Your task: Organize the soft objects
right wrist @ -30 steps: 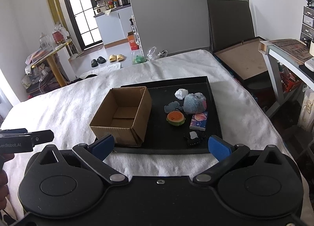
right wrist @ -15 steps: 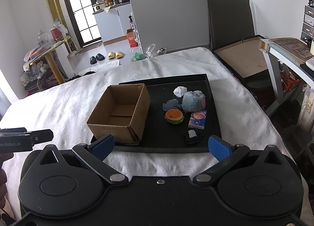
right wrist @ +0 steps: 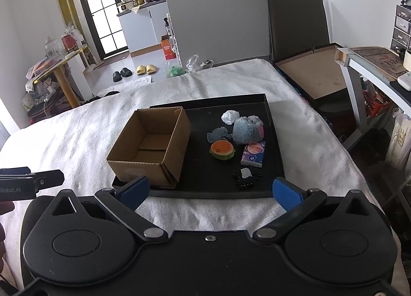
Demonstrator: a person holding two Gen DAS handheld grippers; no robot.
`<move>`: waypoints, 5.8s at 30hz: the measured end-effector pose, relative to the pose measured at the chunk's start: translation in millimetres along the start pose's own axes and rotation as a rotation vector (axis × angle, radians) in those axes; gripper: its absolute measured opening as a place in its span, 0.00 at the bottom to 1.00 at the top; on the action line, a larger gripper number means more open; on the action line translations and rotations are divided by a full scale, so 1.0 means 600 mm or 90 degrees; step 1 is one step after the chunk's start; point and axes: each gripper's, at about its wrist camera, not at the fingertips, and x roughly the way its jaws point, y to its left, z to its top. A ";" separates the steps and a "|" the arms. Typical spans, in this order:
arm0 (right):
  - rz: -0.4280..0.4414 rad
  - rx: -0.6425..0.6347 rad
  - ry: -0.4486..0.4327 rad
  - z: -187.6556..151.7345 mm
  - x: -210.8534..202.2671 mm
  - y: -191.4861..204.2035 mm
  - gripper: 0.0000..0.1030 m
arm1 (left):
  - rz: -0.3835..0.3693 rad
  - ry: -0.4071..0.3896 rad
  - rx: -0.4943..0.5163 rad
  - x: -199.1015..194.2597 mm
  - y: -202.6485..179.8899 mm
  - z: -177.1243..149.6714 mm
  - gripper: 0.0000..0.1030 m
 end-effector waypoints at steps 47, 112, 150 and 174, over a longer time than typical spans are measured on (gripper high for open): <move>-0.024 0.024 0.066 0.108 0.177 -0.048 1.00 | 0.025 0.044 -0.065 0.175 0.058 0.117 0.83; -0.160 0.018 0.218 0.155 0.574 -0.106 0.58 | 0.052 0.303 -0.119 0.516 0.097 0.165 0.12; 0.049 -0.069 0.104 0.219 0.399 0.074 0.58 | 0.013 0.258 -0.161 0.474 0.101 0.165 0.09; 0.109 -0.109 0.155 0.211 0.448 0.196 0.59 | -0.058 0.257 -0.192 0.485 0.132 0.153 0.10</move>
